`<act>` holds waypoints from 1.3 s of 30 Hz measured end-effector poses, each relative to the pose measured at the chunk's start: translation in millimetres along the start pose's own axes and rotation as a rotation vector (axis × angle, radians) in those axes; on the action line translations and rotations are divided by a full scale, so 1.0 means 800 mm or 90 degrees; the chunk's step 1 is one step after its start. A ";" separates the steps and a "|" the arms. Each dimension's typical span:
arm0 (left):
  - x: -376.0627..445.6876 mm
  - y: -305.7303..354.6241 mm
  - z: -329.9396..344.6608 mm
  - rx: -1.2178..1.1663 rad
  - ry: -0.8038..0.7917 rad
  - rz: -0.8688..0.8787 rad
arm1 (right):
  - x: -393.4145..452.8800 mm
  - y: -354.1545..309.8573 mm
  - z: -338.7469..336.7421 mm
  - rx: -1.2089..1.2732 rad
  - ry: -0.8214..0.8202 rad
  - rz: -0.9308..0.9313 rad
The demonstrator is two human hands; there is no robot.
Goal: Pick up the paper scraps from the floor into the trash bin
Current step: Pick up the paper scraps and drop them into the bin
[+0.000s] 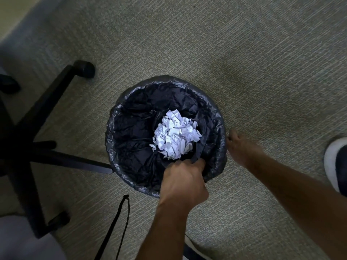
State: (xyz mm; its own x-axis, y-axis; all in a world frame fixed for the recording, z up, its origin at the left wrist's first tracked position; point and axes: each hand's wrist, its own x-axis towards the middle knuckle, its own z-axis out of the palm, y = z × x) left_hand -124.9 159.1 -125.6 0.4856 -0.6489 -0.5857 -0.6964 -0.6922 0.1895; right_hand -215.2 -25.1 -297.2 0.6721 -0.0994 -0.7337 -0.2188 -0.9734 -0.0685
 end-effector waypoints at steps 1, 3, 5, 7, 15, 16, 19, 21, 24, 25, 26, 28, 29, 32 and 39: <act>0.000 0.000 0.000 0.003 -0.002 0.001 | 0.001 0.001 0.002 -0.024 -0.014 -0.009; 0.000 0.000 0.001 0.002 -0.005 0.001 | 0.003 0.003 0.003 -0.031 -0.033 -0.020; 0.000 0.000 -0.001 -0.001 -0.012 -0.001 | -0.001 0.008 -0.002 0.021 -0.041 -0.009; 0.000 0.000 -0.003 -0.003 -0.018 -0.004 | -0.008 0.017 -0.008 0.099 -0.011 0.017; -0.001 0.002 -0.004 -0.004 -0.014 -0.009 | -0.011 0.031 -0.020 0.221 0.125 0.031; -0.002 0.002 -0.002 -0.002 -0.013 -0.009 | -0.008 0.028 -0.021 0.214 0.114 0.035; -0.001 0.002 -0.001 -0.004 -0.008 -0.005 | 0.000 0.018 -0.022 0.131 0.040 0.029; -0.001 0.001 -0.002 -0.004 -0.009 -0.004 | 0.004 0.011 -0.023 0.081 0.000 0.009; 0.000 0.001 -0.002 -0.008 -0.012 -0.003 | 0.008 0.006 -0.019 0.036 0.001 -0.004; 0.000 0.000 -0.002 -0.011 -0.013 -0.004 | 0.009 0.005 -0.018 0.014 0.009 -0.003; 0.000 0.000 -0.002 -0.013 -0.016 -0.005 | 0.011 0.005 -0.018 -0.014 0.012 -0.003; 0.000 0.000 -0.002 -0.012 -0.018 -0.007 | 0.011 0.004 -0.019 -0.025 0.009 0.000; -0.001 0.001 -0.001 -0.011 -0.016 -0.007 | 0.011 0.006 -0.018 -0.004 0.018 -0.001; -0.001 0.000 -0.002 -0.011 -0.012 -0.006 | 0.015 0.014 -0.011 0.058 0.048 0.009; 0.000 0.000 -0.002 -0.013 -0.008 0.000 | 0.025 0.014 -0.017 0.015 0.029 0.000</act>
State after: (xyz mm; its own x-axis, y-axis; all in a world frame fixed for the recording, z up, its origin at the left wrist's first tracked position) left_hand -124.5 158.6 -124.0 0.4784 -0.6449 -0.5960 -0.6857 -0.6983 0.2053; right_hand -194.7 -41.1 -303.5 0.7034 -0.1099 -0.7023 -0.2351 -0.9683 -0.0839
